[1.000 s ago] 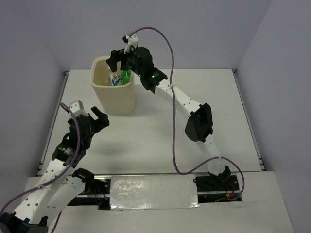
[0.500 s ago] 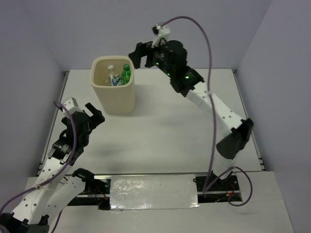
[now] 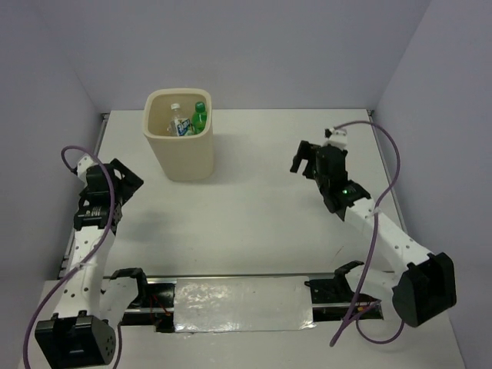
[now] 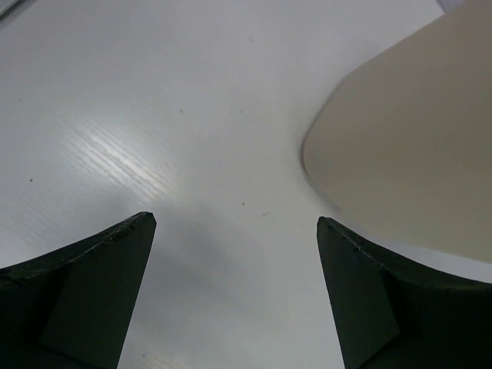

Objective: Put the plastic bottles in the bin

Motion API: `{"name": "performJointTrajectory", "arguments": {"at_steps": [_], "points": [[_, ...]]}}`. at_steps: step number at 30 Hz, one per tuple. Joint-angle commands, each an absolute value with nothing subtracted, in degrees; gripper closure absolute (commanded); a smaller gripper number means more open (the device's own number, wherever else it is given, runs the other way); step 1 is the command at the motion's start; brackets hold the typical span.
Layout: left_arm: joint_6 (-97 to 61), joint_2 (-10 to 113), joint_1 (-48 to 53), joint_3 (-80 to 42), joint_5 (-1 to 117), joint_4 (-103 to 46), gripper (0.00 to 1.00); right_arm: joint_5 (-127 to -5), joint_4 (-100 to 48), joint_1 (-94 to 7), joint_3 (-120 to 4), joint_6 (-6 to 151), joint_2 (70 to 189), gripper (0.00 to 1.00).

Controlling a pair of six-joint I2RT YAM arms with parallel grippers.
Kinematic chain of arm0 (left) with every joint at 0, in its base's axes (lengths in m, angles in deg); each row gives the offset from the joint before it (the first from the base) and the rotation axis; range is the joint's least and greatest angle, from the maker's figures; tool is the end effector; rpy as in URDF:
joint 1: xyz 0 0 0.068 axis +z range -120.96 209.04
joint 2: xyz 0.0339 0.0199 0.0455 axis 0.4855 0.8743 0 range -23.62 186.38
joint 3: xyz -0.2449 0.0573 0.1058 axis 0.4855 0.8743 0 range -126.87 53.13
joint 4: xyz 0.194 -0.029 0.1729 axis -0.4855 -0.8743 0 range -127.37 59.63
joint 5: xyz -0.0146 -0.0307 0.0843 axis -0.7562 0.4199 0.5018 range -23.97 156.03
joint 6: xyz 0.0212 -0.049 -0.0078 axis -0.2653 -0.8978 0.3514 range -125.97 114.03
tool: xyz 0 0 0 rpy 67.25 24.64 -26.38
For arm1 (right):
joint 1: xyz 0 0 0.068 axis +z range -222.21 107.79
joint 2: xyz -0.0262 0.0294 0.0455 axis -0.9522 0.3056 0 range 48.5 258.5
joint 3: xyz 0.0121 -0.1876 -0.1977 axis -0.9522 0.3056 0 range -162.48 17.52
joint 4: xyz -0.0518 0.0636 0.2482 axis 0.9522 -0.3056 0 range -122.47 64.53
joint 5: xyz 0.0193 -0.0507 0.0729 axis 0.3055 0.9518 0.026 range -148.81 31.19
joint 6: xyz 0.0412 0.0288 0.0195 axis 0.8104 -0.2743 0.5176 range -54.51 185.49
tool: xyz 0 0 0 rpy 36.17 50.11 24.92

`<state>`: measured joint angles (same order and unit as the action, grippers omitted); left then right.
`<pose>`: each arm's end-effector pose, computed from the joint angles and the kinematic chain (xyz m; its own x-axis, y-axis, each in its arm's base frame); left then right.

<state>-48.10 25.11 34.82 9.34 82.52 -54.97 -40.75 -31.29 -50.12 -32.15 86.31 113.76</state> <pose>0.1872 0.0291 0.2973 -0.1342 -0.6601 -0.7391 -0.5829 0.6557 -0.4798 0.2469 0.0883 0.3058 -0.3480 0.2235 -0.9105 0.0361 0.9736 0.2252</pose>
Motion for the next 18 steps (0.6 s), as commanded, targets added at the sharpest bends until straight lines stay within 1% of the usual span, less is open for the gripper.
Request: {"name": "performJointTrajectory", "arguments": {"at_steps": [1, 2, 3, 4, 6, 9, 10, 12, 18], "points": [[-48.51, 25.24, 40.36, 11.38, 75.27, -51.99, 0.01, -29.55, -31.01, -50.5, -23.91, 92.37, 105.56, 0.0], [-48.33, 25.77, 43.95, 12.51, 73.52, -50.94, 0.01, -29.63, -29.53, -50.5, -21.44, 95.69, 104.07, 0.0], [-47.98, 26.64, 45.46, 13.13, 69.76, -50.15, 0.01, -30.16, -29.08, -50.5, -16.55, 97.72, 101.35, 0.0], [-47.11, 27.09, 46.7, 13.66, 68.59, -49.19, 0.01, -30.77, -28.38, -50.5, -14.06, 99.57, 99.85, 0.0], [-46.49, 27.36, 48.38, 14.89, 67.96, -47.86, 0.01, -32.35, -25.56, -50.32, -7.75, 102.75, 95.56, 0.0], [-46.4, 26.57, 48.47, 15.86, 69.19, -47.16, 0.01, -31.23, -22.48, -50.5, -2.8, 103.72, 91.41, 0.0], [-46.4, 26.39, 48.38, 16.04, 69.28, -47.07, 0.01, -28.87, -23.0, -50.41, -2.35, 104.24, 89.13, 0.0], [-46.57, 25.95, 48.47, 16.13, 69.54, -47.15, 0.01, -27.88, -24.24, -50.41, -2.17, 103.99, 87.19, 0.0], [-46.57, 24.55, 48.47, 16.48, 69.98, -46.98, 0.01, -28.58, -23.71, -50.5, -1.82, 103.02, 83.4, 0.0]]}}
